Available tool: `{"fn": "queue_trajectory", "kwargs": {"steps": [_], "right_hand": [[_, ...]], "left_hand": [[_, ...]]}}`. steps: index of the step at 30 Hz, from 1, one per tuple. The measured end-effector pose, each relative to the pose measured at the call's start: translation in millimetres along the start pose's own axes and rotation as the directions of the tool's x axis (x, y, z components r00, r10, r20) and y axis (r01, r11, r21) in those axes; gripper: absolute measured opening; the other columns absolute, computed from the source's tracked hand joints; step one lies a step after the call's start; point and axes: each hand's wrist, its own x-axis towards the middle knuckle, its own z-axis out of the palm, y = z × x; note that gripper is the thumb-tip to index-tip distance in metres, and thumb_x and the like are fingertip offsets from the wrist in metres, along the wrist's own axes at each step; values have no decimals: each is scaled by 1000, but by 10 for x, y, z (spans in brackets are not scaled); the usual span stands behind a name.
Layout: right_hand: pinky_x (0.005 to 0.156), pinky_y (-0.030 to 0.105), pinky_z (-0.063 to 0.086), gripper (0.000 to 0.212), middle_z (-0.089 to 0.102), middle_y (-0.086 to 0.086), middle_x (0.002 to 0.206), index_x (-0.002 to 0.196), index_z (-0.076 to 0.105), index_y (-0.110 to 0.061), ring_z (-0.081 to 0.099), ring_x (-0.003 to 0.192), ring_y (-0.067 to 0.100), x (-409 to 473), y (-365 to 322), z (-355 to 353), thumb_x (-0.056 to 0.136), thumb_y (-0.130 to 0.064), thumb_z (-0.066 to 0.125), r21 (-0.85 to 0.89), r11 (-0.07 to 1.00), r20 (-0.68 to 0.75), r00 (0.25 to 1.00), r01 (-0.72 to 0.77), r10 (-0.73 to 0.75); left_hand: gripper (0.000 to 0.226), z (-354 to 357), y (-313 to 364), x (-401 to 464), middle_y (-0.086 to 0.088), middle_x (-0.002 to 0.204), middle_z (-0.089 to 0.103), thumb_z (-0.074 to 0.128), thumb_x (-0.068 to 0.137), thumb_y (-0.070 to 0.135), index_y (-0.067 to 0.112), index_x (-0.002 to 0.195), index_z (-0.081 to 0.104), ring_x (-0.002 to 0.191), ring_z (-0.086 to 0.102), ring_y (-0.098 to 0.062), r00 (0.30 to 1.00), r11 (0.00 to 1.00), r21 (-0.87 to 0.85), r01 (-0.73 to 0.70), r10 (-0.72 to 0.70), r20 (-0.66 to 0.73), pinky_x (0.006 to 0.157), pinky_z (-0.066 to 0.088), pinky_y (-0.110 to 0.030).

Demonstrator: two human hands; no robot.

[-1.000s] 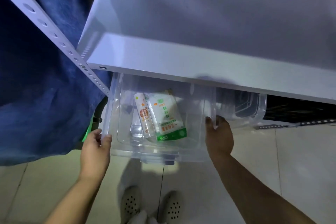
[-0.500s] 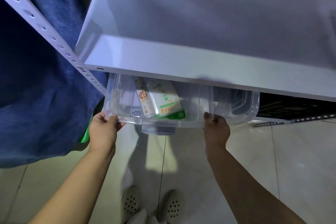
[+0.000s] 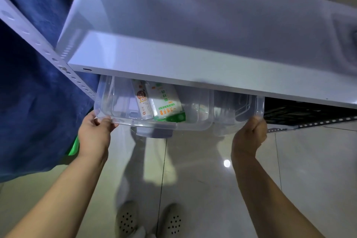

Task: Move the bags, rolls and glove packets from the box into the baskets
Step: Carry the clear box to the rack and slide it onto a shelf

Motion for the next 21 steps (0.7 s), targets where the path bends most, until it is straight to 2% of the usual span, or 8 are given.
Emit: {"fn": "queue_trajectory", "kwargs": {"steps": [2, 5, 7, 9, 11, 14, 17, 21], "right_hand": [[86, 58, 39, 20, 42, 11, 88, 76, 41, -22, 39, 87, 28, 10, -41, 23, 94, -25, 33, 55, 998, 54, 998, 26, -29], [80, 54, 41, 29, 38, 7, 82, 69, 36, -26, 38, 81, 28, -95, -93, 76, 94, -12, 38, 107, 989, 97, 989, 98, -109], [75, 47, 38, 22, 36, 5, 82, 70, 36, -19, 36, 82, 23, -261, -143, 96, 92, -19, 39, 96, 980, 140, 972, 177, -189], [75, 33, 33, 24, 36, 6, 87, 79, 40, -11, 34, 84, 15, -466, -140, 129, 87, -33, 37, 54, 963, 172, 947, 265, -270], [78, 23, 32, 32, 38, 8, 93, 89, 46, -4, 34, 87, 10, -707, -137, 168, 85, -35, 39, 60, 943, 188, 924, 329, -334], [83, 16, 34, 33, 40, 8, 96, 96, 48, 2, 37, 89, 11, -1019, -166, 239, 85, -30, 44, 70, 922, 179, 904, 382, -388], [87, 25, 38, 37, 43, 11, 99, 99, 50, 7, 41, 94, 20, -1212, -243, 325, 85, -28, 47, 75, 926, 134, 917, 369, -376], [87, 26, 37, 38, 49, 20, 101, 99, 54, 4, 44, 95, 29, -1509, -321, 385, 82, -30, 53, -14, 901, 136, 893, 434, -428]], "left_hand": [[29, -33, -1, 11, -7, 98, 62, 51, 91, 4, 7, 119, 54, 81, 63, -18, 1000, 998, 66, -16, 16, 4, 84, 47, -29], [45, -129, -23, 34, 0, 108, 59, 56, 88, 6, 15, 131, 47, 91, 59, -18, 998, 980, 192, -58, 60, -2, 86, 41, -29], [39, -193, -31, 30, 6, 105, 61, 54, 87, 3, 24, 120, 55, 87, 59, -7, 991, 969, 206, -135, 128, 45, 81, 41, -21], [41, -250, -28, 7, 16, 93, 64, 51, 88, 1, 36, 108, 59, 77, 58, 7, 977, 958, 206, -201, 181, 113, 69, 41, -10], [43, -293, -21, 11, 23, 91, 62, 50, 88, 1, 34, 114, 59, 76, 57, 12, 969, 951, 212, -227, 199, 143, 66, 40, -8], [42, -363, -6, 66, 19, 91, 63, 50, 89, 2, 29, 120, 58, 78, 57, 2, 966, 950, 211, -231, 199, 165, 66, 42, -9], [41, -446, -5, 144, 2, 102, 61, 52, 89, 6, 29, 122, 56, 84, 54, -11, 957, 925, 285, -251, 193, 218, 68, 40, -18], [45, -543, 17, 209, 5, 105, 62, 52, 88, 6, 35, 122, 55, 91, 54, -14, 949, 928, 279, -247, 174, 262, 73, 41, -21]]}}
